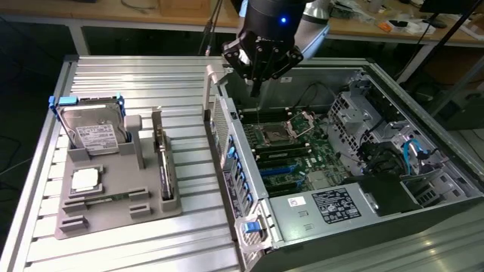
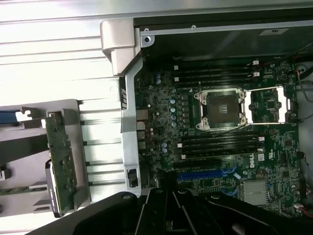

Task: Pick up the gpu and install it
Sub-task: 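Reach for the gpu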

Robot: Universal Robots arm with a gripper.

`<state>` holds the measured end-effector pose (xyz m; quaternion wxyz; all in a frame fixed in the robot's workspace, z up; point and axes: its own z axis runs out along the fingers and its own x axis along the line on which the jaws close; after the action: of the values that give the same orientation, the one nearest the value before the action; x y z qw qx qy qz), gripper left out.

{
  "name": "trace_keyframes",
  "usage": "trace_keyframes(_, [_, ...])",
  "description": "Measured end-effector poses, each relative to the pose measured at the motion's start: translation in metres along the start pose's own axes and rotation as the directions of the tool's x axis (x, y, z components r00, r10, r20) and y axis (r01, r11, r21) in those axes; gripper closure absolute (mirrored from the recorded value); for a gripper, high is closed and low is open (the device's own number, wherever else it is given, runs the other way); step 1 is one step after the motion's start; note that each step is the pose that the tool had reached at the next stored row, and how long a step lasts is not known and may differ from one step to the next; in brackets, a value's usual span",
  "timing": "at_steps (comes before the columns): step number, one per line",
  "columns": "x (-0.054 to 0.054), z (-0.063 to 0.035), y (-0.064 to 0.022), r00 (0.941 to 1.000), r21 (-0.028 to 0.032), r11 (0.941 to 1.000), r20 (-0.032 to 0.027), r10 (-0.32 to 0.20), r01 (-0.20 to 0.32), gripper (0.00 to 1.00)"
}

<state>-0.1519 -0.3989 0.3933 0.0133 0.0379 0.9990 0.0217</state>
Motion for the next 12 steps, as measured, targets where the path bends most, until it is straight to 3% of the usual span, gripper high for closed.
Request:
trace_keyframes(7, [0.019, -0.0006, -0.0015, 1.0, 0.0, 1.0, 0.0002, 0.0, 0.0, 0.89])
trace_keyframes(12, [0.027, -0.0006, -0.002, 1.0, 0.0001, 1.0, 0.0002, 0.0, 0.0, 0.89])
